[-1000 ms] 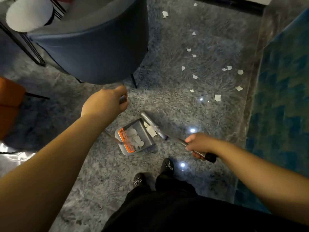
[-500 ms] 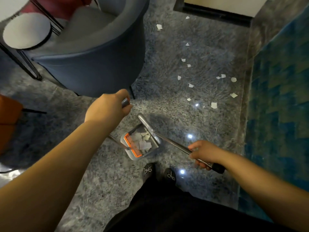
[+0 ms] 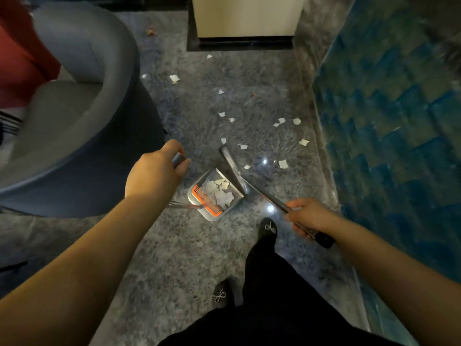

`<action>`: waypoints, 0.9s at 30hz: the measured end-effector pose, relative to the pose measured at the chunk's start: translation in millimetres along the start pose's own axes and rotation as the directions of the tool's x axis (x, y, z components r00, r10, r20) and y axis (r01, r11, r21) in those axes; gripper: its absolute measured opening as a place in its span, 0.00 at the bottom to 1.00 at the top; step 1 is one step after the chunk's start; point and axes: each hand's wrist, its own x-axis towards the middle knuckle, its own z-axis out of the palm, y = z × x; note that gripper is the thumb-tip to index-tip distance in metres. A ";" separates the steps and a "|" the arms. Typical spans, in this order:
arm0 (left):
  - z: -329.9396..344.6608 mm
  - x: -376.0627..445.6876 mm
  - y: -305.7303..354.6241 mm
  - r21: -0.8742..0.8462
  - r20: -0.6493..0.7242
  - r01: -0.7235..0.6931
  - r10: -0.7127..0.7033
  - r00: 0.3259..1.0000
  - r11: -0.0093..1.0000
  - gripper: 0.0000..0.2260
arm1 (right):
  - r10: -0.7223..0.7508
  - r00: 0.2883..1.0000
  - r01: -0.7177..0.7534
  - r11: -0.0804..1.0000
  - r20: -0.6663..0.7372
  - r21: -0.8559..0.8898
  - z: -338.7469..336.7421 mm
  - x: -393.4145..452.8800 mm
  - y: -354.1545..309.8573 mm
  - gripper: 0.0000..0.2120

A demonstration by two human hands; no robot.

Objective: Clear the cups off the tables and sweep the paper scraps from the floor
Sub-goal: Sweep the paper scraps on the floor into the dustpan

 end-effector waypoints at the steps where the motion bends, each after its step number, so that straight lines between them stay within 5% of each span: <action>1: 4.8 15.4 7.6 0.010 0.008 -0.016 0.016 1.000 1.000 0.08 | -0.004 1.000 0.004 1.000 -0.020 0.018 -12.5 7.6 -2.4 0.08; 11: 58.8 173.6 82.7 0.163 0.123 -0.083 0.063 0.990 0.983 0.09 | 0.051 0.991 -0.044 0.997 -0.126 0.059 -156.3 121.4 -21.1 0.12; 17: 77.7 245.6 112.6 0.203 0.196 -0.083 0.042 0.980 0.976 0.07 | 0.107 0.983 -0.108 0.994 -0.147 0.002 -227.0 166.8 -35.7 0.04; 27: 80.4 285.5 118.2 0.189 0.210 -0.086 0.046 0.977 0.978 0.07 | 0.171 0.980 -0.184 0.973 -0.105 -0.136 -251.5 209.4 -60.3 0.08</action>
